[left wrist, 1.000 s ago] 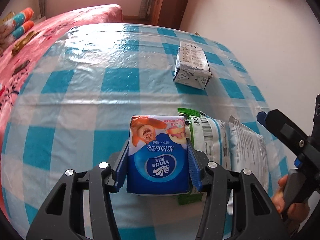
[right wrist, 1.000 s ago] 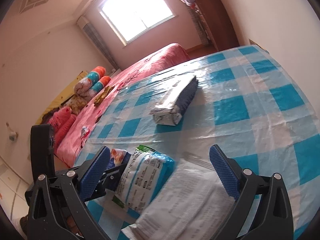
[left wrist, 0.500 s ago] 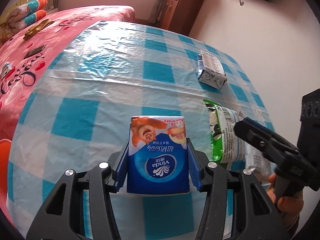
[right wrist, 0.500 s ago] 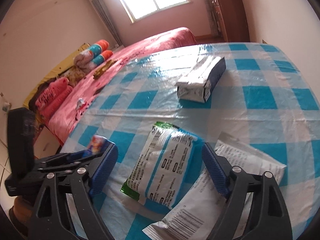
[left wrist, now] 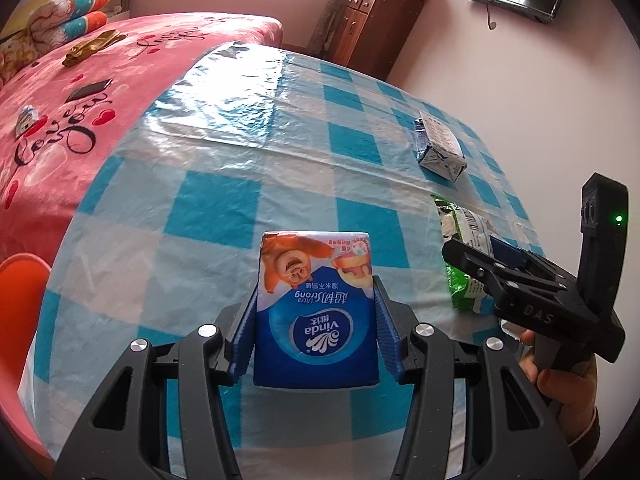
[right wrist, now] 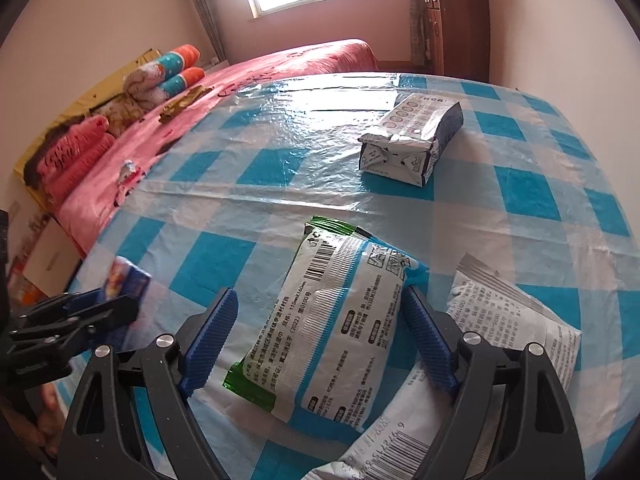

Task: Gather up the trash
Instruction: 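Hold the tissue pack in the left gripper while the right gripper grasps the green-and-white snack bag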

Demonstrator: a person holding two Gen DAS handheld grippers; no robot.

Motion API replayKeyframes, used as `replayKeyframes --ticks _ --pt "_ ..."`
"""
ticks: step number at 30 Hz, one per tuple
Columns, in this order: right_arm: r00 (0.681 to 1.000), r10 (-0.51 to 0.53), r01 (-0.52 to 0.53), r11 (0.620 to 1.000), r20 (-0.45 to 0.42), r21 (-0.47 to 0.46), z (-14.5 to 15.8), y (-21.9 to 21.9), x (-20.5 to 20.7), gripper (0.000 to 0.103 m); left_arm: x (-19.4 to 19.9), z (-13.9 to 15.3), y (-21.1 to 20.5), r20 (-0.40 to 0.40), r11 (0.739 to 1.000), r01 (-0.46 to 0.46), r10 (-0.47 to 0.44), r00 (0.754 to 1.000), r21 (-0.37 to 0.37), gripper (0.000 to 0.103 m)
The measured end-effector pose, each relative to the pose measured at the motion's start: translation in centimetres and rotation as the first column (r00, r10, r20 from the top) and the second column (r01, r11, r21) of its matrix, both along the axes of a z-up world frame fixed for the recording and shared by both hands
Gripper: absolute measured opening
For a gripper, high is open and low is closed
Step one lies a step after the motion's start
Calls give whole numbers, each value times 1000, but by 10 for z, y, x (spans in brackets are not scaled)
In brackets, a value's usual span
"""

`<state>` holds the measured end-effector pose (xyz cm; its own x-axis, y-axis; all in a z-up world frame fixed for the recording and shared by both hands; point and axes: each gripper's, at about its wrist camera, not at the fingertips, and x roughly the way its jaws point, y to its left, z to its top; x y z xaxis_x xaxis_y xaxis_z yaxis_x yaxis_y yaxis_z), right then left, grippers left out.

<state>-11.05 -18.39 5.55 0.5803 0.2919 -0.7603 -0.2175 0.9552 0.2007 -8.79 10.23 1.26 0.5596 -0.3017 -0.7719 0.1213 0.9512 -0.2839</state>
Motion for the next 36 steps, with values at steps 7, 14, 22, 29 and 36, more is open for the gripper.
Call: replayKeyframes --ticks 7,14,22,29,36 --pt "1000 -14 15 998 6 -61 0 6 2 68 -7 2 19 6 999 -15 16 1000 -29 53" --pt "1000 -14 15 998 15 -65 1 6 1 52 -12 0 34 5 998 -39 40 999 -51 53" --pt "1000 -13 14 998 25 -58 3 7 0 44 -19 3 49 12 996 -59 60 998 -65 53" --pt "1000 -6 6 1000 29 -27 5 7 -2 42 -23 6 59 23 995 -76 78 997 -64 53" --pt "999 17 -17 1000 32 -10 11 16 -6 41 -28 11 70 35 994 -97 98 995 -48 53"
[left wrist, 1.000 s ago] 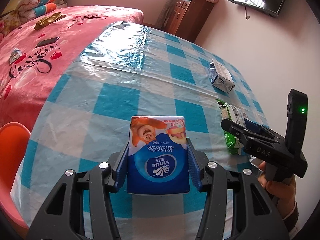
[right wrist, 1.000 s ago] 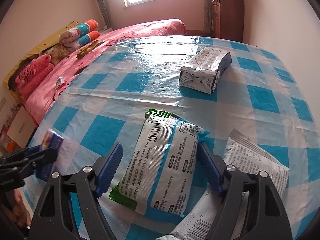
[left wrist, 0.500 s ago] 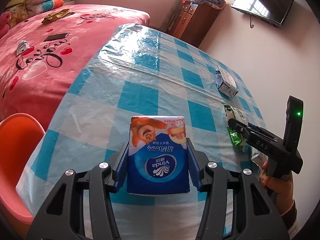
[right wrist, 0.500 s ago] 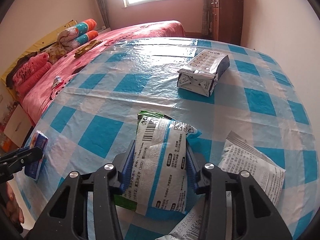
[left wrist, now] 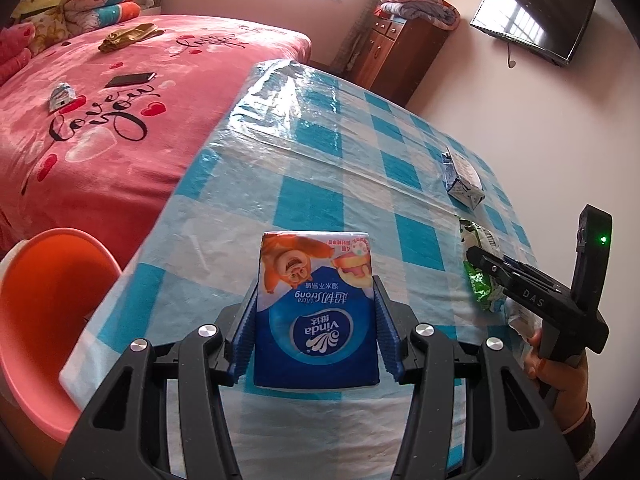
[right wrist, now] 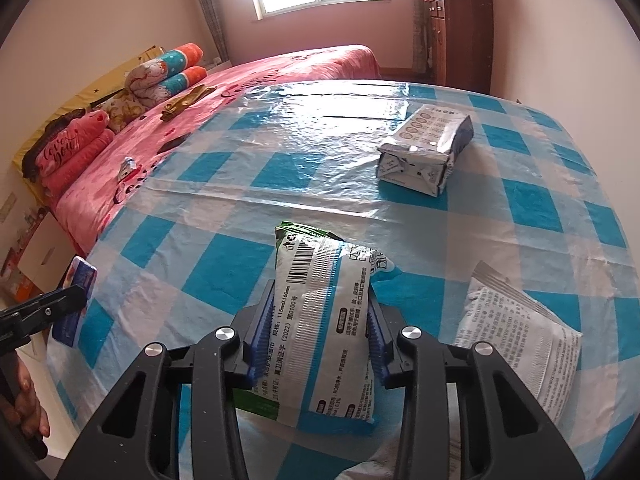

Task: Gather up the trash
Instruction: 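Hold the tissue pack in the left gripper while the right gripper grasps the green-and-white snack bag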

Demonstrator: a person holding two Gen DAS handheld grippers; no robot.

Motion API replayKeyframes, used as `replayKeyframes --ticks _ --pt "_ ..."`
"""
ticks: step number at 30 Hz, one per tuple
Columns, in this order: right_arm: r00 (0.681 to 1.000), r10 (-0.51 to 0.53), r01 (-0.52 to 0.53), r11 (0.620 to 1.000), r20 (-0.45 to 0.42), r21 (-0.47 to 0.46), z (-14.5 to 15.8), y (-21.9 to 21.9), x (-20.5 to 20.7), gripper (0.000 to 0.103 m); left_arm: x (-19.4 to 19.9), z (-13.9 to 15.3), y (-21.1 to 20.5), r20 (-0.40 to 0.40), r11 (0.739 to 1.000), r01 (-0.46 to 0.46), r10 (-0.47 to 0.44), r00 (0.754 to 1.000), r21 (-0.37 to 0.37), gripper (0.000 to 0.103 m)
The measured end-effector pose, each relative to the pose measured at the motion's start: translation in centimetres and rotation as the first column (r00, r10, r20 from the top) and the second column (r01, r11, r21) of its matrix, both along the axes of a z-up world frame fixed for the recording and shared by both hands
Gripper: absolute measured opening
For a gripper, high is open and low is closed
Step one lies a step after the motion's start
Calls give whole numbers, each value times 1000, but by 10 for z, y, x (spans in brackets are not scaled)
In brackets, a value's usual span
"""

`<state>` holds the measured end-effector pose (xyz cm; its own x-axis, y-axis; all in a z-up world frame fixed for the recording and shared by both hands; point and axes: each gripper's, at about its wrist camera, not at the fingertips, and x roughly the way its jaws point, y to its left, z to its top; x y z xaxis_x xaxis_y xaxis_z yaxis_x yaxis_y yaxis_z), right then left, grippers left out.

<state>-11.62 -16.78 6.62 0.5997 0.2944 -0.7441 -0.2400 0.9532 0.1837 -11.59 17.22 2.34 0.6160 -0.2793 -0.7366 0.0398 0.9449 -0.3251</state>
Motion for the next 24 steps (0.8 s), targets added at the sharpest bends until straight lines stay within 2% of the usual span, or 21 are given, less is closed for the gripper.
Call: replayKeyframes --ticks 19,24 --pt "992 126 -127 992 28 14 24 51 -15 39 -11 13 35 36 997 -68 67 997 28 53" --pt "988 151 -151 988 19 -4 19 63 -17 39 -16 12 45 34 996 -87 86 996 30 53"
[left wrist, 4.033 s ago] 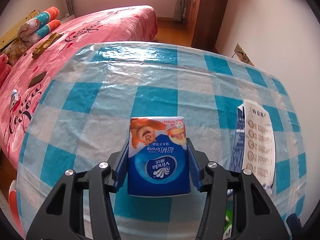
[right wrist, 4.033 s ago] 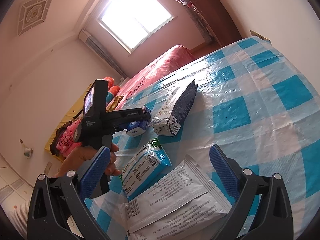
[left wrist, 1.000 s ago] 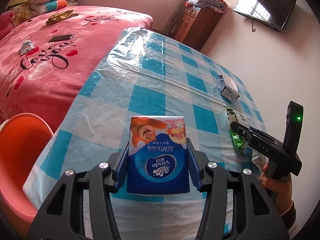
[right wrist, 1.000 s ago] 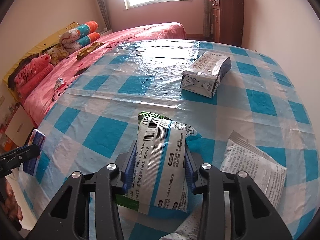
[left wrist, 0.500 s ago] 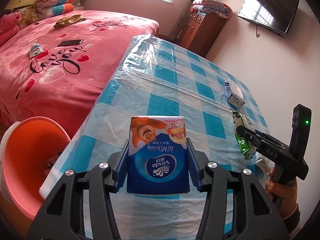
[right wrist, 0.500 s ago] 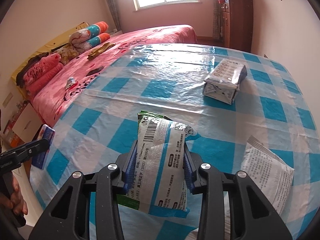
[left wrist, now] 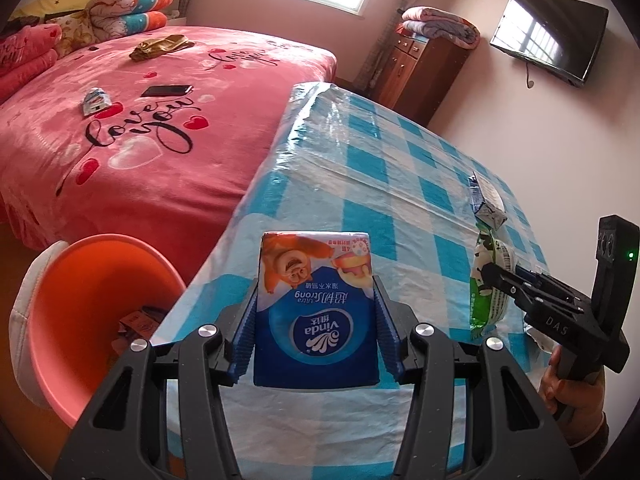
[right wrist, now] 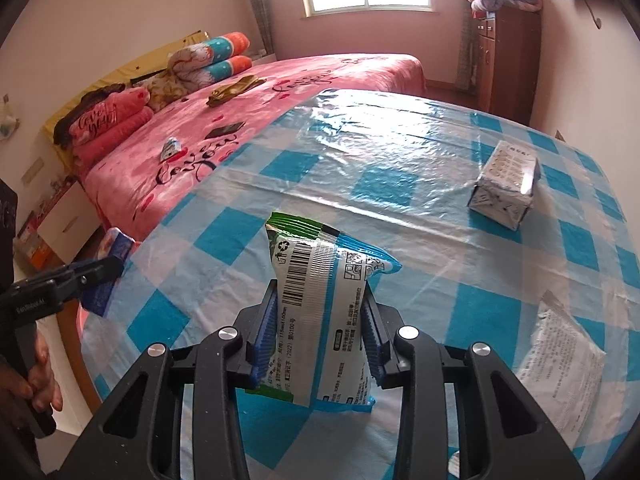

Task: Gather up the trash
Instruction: 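Hold the tissue pack in the left gripper while the right gripper grasps the green-and-white snack bag, then carry the tissue pack and snack bag over the orange bucket and open both grippers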

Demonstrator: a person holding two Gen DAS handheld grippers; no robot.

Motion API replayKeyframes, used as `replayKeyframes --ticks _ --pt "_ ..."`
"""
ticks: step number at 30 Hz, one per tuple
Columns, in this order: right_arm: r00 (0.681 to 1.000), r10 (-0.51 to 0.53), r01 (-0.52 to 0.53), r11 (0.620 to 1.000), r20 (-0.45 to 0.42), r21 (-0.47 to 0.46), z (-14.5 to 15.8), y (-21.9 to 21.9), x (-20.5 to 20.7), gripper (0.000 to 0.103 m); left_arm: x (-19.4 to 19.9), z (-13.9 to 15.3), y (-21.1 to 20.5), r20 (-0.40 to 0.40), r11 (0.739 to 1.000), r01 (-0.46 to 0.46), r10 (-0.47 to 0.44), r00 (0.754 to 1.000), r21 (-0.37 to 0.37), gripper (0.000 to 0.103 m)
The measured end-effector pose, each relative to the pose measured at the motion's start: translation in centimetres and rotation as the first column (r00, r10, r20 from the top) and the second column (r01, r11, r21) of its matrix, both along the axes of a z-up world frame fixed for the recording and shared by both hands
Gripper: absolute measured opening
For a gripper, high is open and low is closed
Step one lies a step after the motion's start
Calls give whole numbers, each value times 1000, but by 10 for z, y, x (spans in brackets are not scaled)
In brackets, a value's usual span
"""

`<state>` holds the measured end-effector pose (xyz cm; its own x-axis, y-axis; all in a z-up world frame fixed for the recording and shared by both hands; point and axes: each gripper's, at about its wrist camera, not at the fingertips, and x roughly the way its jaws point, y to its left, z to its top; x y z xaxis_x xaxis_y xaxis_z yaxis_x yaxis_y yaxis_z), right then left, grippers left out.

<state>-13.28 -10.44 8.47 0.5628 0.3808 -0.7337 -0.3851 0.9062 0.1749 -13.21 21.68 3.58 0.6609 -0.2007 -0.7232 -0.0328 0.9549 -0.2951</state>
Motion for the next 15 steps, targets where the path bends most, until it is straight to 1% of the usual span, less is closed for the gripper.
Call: replayKeyframes --ticks 4,8,15 --pt "1000 14 -14 1000 -2 1 0 6 -1 39 -4 -1 11 -2 1000 -22 22 1000 4 53" --pt "999 37 -36 999 -14 34 3 13 -1 38 -8 0 20 -1 999 -43 43 999 14 53" --pt "993 117 -114 991 -35 75 9 40 -6 38 -19 2 41 0 995 -90 90 996 38 53"
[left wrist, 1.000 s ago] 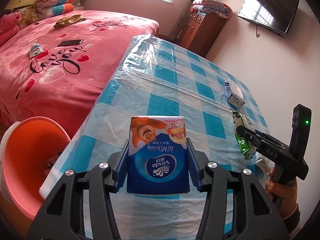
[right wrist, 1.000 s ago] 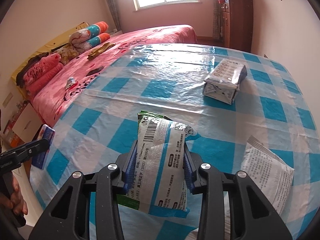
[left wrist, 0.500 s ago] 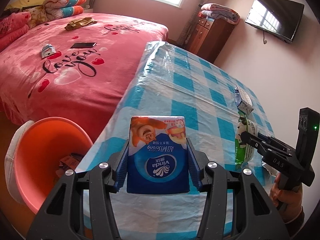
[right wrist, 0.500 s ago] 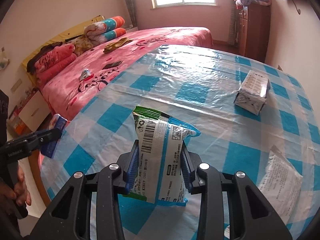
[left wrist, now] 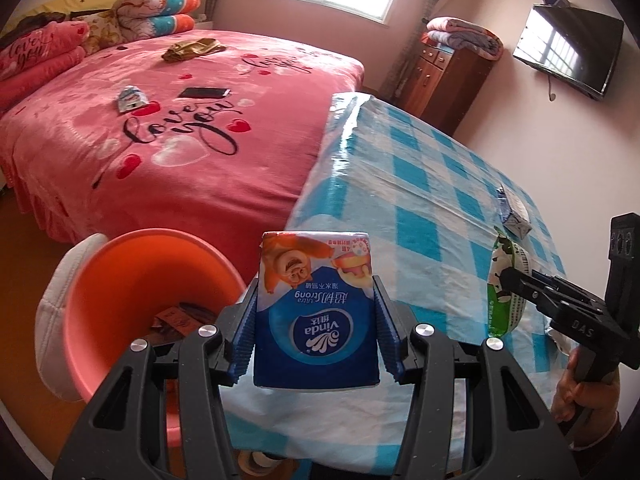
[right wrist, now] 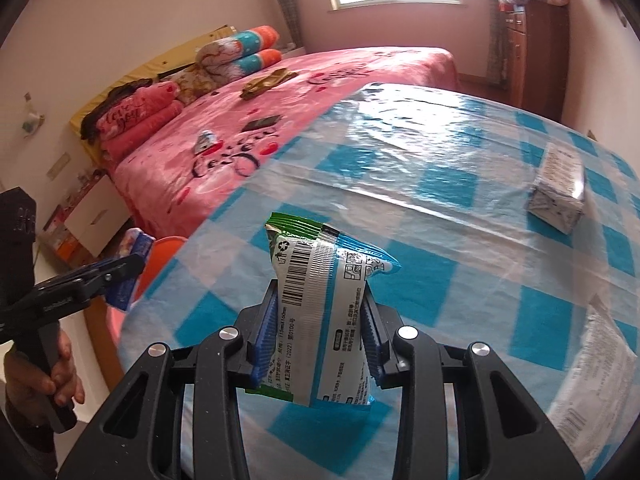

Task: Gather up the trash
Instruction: 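Carry the tissue pack and snack bag over the orange bucket and open both grippers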

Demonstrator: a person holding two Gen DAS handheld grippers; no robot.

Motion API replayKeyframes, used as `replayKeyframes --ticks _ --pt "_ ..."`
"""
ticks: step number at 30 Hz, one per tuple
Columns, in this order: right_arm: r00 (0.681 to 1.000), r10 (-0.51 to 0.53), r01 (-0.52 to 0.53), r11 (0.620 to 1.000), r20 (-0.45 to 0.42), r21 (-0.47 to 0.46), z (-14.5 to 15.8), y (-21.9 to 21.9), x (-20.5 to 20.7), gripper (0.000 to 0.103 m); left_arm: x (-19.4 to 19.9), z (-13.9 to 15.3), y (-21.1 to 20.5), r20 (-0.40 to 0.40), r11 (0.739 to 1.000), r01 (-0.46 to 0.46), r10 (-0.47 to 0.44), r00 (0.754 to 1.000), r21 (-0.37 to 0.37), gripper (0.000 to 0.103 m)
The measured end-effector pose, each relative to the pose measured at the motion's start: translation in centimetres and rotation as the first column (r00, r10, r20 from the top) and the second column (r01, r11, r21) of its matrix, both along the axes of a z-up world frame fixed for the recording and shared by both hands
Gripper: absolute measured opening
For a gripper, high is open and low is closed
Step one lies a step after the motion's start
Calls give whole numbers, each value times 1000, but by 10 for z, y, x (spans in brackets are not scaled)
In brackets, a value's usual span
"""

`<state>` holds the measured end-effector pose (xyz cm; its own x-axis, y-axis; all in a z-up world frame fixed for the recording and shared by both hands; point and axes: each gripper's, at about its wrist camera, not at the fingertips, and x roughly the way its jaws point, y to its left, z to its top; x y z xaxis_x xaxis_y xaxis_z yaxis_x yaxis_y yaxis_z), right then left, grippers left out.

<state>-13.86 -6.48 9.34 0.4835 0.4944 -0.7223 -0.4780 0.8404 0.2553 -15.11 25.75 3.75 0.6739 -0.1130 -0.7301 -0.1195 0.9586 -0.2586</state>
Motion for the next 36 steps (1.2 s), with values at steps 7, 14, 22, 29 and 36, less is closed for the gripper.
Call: replayKeyframes --ticks 7,14,22,29,36 --pt "991 133 -130 988 -30 83 18 43 -4 38 -11 -6 30 -21 997 -63 64 998 32 53" --pt "966 258 -254 962 -21 101 35 93 -12 38 -24 -18 65 -47 988 -146 148 988 41 53" --pt "922 388 -386 918 -2 91 46 156 -24 38 -34 -32 108 -75 968 -248 250 965 42 53" --pt "888 461 -460 886 9 57 45 204 -28 39 -38 -48 126 -109 959 -284 285 952 25 53" --pt "870 492 -490 869 -22 64 35 232 -21 40 -37 -63 136 -135 954 -300 299 945 12 56"
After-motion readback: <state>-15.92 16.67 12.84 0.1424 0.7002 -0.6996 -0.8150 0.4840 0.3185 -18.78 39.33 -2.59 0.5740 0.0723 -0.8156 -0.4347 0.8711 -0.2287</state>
